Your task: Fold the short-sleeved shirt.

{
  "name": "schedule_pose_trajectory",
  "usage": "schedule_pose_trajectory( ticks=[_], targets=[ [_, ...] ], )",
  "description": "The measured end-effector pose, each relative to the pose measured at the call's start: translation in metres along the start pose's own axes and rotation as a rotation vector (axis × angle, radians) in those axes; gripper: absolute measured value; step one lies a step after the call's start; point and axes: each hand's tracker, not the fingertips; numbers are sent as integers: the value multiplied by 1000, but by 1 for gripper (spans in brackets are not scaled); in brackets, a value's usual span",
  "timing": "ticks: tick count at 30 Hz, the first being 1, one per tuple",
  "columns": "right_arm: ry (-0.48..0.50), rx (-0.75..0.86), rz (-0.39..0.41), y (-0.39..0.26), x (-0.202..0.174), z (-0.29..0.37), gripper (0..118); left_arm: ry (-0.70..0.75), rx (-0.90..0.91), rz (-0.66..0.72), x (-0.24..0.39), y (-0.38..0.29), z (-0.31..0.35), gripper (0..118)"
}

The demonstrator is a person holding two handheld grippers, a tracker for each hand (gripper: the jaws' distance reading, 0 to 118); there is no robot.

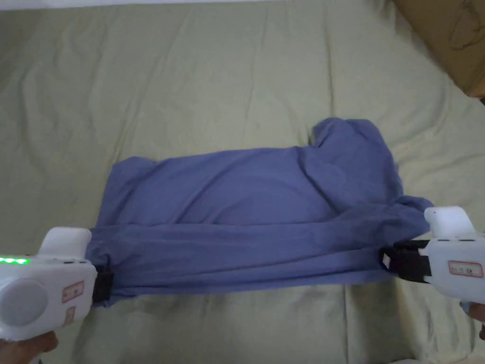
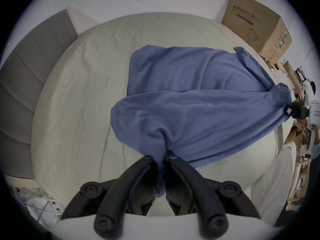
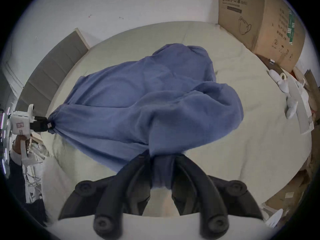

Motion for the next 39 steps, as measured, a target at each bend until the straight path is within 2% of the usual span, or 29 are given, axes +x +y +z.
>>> schedule_pose_trajectory(
  ticks=[5,9,10,11,12,13,14,15,16,18,20,22,24,25,26,27,28,29,30,31,32,33,36,39],
  targets=[
    [7,-91,-17,-34,6,0,20,-21,-78,9,3,-34,-7,8],
    [2,-83,-2,-40,5,-6,20,-17,-95,-1,7,-38,-10,8],
    [-15,-58,7,-40,3,-4,21,-13,-80,5,6,-37,-9,8],
    [-26,-35,25,-41,0,1,31,-10,-66,7,6,-39,-3,11],
    [-47,-10,47,-44,2,2,62,-4,-48,1,5,-40,2,27],
    [-61,10,73,-46,1,7,110,29,-38,-16,4,-41,7,83],
    [-69,48,85,-50,1,18,118,68,-42,-34,3,-44,13,118],
    [-44,112,63,-50,1,27,117,58,38,-45,3,-49,22,114],
    [-66,136,40,-51,-1,38,117,99,40,-56,0,-49,30,108],
    [-61,208,20,-50,-3,59,117,153,71,-38,-2,-48,47,109],
    [-64,344,14,-40,-19,88,117,166,163,-11,-6,-44,99,109],
    [-74,473,21,-33,-31,107,117,144,292,20,-5,-36,125,110],
    [-112,598,14,-29,-45,117,117,188,465,104,-4,-32,139,107],
    [-173,680,25,-30,-55,120,117,179,572,122,-3,-29,146,89],
    [-219,755,44,-32,-62,122,116,178,663,137,-1,-28,152,57],
    [-240,809,64,-35,-68,123,111,202,725,140,5,-30,154,15],
    [-244,860,73,-41,-68,121,68,237,766,135,10,-30,154,0],
    [-274,918,80,-45,-72,122,0,272,807,119,14,-31,154,0],
    [-338,967,53,-47,-76,121,0,243,806,87,18,-29,154,0],
    [-338,968,65,-47,-75,128,0,245,806,54,24,-30,157,0],
    [-201,944,73,-44,-80,132,0,252,811,43,29,-29,157,0],
    [-190,927,56,-42,-84,133,0,255,817,32,33,-28,157,0],
    [-235,949,85,-45,-93,132,0,252,796,6,42,-19,153,0],
    [-204,936,65,-42,-94,135,0,188,723,14,39,3,134,0]
  ],
)
